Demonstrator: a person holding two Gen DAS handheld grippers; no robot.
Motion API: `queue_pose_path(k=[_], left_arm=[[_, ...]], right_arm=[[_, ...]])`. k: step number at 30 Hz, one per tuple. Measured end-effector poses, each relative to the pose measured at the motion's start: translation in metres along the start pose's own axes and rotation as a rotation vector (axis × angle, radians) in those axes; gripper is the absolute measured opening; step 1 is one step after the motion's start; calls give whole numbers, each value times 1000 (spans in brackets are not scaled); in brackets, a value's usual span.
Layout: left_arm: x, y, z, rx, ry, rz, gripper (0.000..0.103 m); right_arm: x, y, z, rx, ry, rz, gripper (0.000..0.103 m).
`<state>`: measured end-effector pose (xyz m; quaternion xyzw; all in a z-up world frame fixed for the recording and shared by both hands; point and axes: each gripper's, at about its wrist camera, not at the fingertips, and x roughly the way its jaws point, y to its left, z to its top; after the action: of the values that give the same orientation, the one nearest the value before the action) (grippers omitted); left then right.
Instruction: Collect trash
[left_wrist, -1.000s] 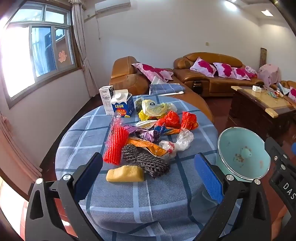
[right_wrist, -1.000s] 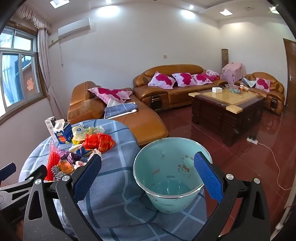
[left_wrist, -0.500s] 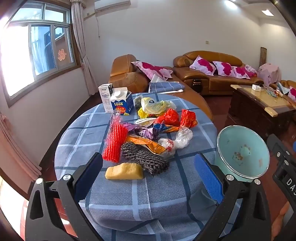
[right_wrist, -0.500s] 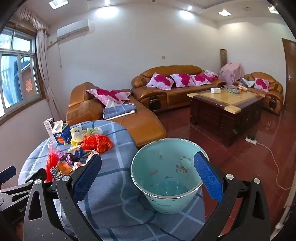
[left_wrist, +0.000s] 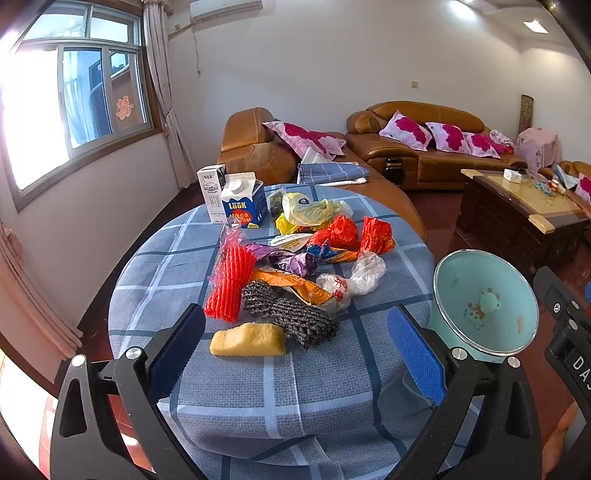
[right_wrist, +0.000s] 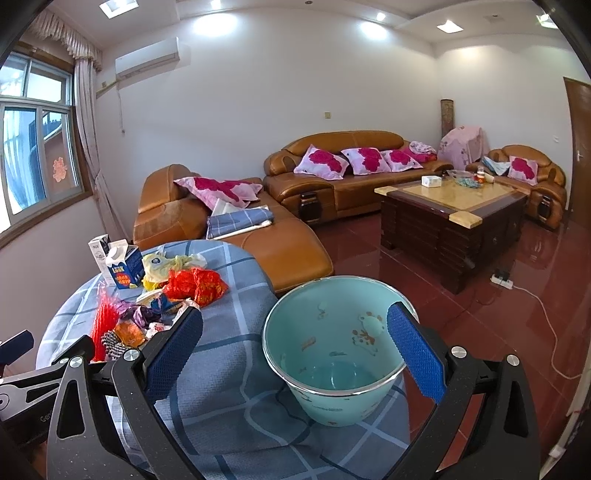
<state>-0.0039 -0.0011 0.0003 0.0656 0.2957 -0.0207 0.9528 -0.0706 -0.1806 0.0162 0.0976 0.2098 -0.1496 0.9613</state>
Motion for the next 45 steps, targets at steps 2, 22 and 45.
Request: queue_pose_path(k=[2, 22, 45], left_arm=[[1, 0, 0, -2, 2, 0, 97], [-3, -1, -1, -4, 3, 1, 97], [-1, 0, -3, -8, 3, 4, 97]], right_arm=[[0, 0, 0, 1, 2, 0, 98], [-3, 0, 0, -4, -7, -4, 98], [-3, 1, 0, -5, -6, -4, 98]])
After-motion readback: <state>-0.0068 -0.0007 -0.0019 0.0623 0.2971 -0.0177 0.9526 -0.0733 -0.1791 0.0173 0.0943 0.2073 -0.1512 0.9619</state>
